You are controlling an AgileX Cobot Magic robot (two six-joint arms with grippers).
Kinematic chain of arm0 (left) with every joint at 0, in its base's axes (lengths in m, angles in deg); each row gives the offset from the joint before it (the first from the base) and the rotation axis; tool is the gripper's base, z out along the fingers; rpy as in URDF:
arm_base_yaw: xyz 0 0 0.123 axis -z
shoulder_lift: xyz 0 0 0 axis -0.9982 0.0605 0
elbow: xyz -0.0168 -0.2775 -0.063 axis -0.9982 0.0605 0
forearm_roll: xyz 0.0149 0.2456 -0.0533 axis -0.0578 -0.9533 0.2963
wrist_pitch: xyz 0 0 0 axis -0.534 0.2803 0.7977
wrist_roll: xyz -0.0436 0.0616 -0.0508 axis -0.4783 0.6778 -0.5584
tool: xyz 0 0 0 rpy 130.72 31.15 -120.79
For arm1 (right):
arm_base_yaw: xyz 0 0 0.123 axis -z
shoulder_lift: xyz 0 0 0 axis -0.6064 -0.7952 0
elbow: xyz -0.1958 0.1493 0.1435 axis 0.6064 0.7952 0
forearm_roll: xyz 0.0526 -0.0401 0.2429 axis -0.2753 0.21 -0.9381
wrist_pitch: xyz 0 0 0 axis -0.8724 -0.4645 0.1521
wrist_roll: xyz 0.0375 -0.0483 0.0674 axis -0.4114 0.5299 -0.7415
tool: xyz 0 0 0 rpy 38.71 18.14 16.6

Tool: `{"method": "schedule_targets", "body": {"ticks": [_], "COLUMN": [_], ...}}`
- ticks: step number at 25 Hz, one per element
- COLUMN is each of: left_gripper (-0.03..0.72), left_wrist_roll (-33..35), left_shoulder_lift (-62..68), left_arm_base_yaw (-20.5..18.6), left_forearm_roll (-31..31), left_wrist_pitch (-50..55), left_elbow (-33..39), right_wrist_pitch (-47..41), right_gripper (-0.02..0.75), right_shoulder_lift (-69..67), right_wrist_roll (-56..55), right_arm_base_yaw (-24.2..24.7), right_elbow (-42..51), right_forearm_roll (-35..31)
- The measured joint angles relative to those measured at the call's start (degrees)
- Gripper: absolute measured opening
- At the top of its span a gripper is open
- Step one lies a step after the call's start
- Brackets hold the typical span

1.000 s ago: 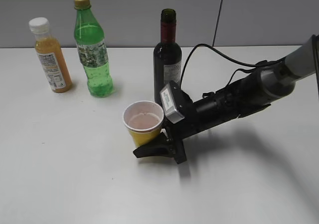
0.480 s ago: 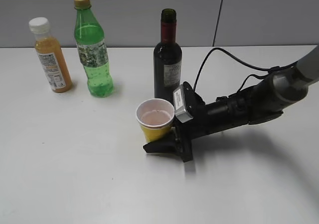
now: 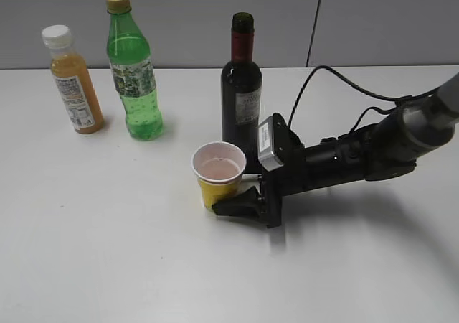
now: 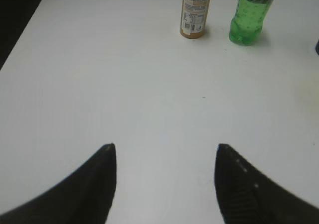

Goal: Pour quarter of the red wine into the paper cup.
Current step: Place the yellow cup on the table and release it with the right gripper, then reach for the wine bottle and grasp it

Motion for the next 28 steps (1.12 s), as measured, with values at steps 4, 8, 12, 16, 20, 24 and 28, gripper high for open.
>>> {"method": "schedule_targets", "body": {"ticks": [4, 8, 12, 16, 20, 24, 28], "left_gripper": [0.456, 0.456, 0.456, 0.456, 0.456, 0.456, 0.456], "left_wrist_roll": [0.0, -0.01, 0.04, 0.03, 0.03, 0.03, 0.03], "left_shoulder_lift": [0.0, 0.0, 0.0, 0.0, 0.0, 0.0, 0.0], "left_arm_base_yaw": [0.0, 0.0, 0.0, 0.0, 0.0, 0.0, 0.0], "left_forearm_roll": [0.0, 0.0, 0.0, 0.0, 0.0, 0.0, 0.0], "left_wrist_pitch": [0.0, 0.0, 0.0, 0.0, 0.0, 0.0, 0.0], "left_elbow": [0.0, 0.0, 0.0, 0.0, 0.0, 0.0, 0.0], "right_wrist_pitch": [-0.12, -0.54, -5.51, -25.73, -46.61, -71.1, -94.72], "right_gripper": [0.602, 0.601, 0.596, 0.596, 0.596, 0.596, 0.596], "right_shoulder_lift": [3.22, 7.4, 13.41, 23.02, 31.9, 37.03, 37.59], "right_wrist_roll": [0.16, 0.34, 0.34, -2.1, -4.02, -4.89, -0.54], "right_arm_base_yaw": [3.38, 6.77, 9.2, 9.42, 9.52, 9.64, 9.75], "right_elbow": [4.42, 9.84, 14.48, 17.54, 17.4, 11.29, 0.49], "right_forearm_roll": [0.13, 0.13, -0.43, -6.54, -22.8, -43.06, -53.62]}}
